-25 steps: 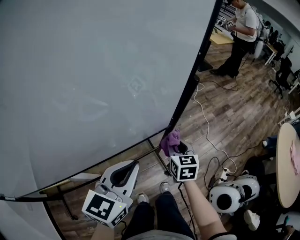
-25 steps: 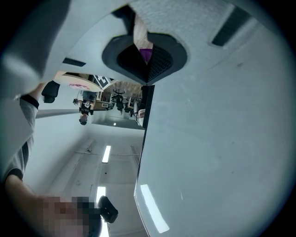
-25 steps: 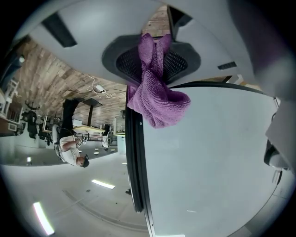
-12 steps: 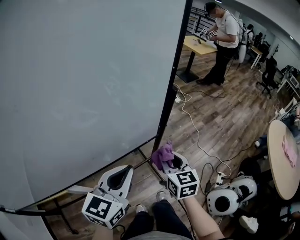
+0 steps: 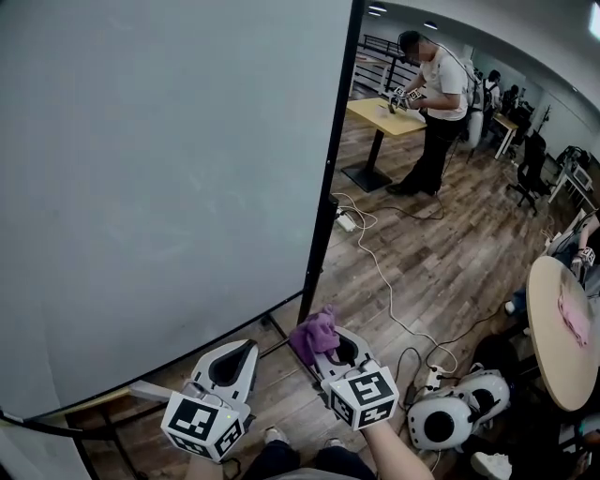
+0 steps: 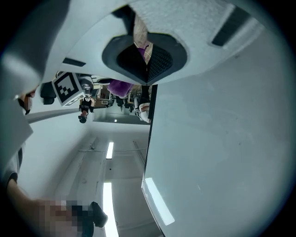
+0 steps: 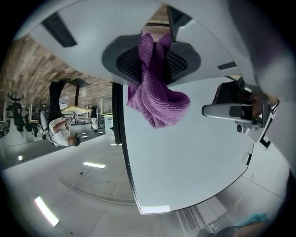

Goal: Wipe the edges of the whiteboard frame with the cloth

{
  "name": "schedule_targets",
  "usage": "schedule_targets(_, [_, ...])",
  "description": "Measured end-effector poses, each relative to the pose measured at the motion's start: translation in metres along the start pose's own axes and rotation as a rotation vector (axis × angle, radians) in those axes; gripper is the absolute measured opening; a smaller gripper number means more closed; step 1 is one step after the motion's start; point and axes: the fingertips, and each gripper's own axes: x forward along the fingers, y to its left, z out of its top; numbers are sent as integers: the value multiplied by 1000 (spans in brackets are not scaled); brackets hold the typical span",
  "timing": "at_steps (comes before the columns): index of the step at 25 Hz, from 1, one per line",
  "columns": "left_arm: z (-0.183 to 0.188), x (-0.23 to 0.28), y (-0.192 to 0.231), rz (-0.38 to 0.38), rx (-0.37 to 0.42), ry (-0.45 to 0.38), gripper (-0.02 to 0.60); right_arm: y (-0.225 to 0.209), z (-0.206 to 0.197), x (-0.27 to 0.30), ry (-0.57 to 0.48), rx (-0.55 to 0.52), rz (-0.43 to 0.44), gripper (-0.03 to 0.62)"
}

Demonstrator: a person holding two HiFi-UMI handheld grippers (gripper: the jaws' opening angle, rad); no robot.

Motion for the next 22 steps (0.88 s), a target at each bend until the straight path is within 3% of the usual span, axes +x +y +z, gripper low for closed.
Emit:
schedule_targets(8, [12,-21,-26,111,-32,-50,18,12,20,-37,-25,-63,119,108])
schedule_targets(22, [18,-76,-100,381,75,-78,18,20,33,-108,-80,-84,335,109])
